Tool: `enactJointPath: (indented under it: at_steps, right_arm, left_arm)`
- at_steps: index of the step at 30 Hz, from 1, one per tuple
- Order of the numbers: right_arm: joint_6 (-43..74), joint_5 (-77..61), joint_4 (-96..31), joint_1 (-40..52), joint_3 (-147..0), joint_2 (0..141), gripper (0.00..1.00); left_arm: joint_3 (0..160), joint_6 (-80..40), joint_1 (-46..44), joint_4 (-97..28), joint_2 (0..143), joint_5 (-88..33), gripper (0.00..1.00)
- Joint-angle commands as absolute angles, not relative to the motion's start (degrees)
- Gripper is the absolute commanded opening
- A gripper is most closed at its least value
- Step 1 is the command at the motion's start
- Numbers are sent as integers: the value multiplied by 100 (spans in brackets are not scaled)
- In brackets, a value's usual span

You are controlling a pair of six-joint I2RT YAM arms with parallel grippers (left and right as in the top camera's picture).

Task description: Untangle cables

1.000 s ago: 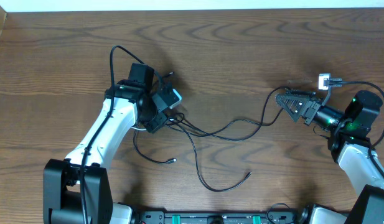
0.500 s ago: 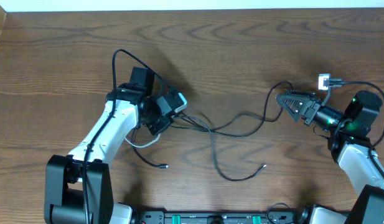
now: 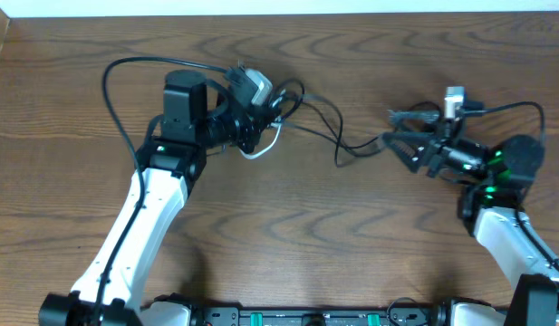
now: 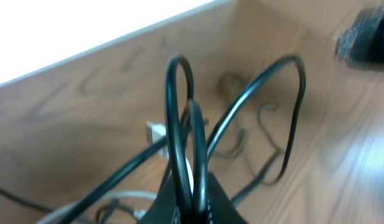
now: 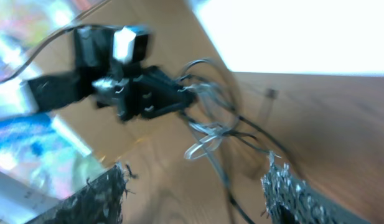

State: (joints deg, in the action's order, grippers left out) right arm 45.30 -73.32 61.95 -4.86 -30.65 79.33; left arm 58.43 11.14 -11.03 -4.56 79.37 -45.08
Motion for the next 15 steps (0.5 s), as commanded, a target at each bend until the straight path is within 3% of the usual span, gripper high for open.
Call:
enactJointPath:
  at_steps: [1,6,12,15]
  right_arm:
    - [5146,-7384,6849,132,-3096,7902,71]
    - [4718,-7083,7000,1004,-3096,7902,74]
    - [3981,-6246,6278,1544,-3096,7902,78]
    - [3708,-5636,5808,1627,-3096,7902,74]
  left_arm:
    - [5898,-543,-1096,-165,7732,-4845,7]
    - [5898,-1494,-1096,-78,7679,-4866,8]
    - [5898,-2451,-1194,-69,7682,-5059,8]
    - [5898,-2683,-1315,69,7679,-5059,8]
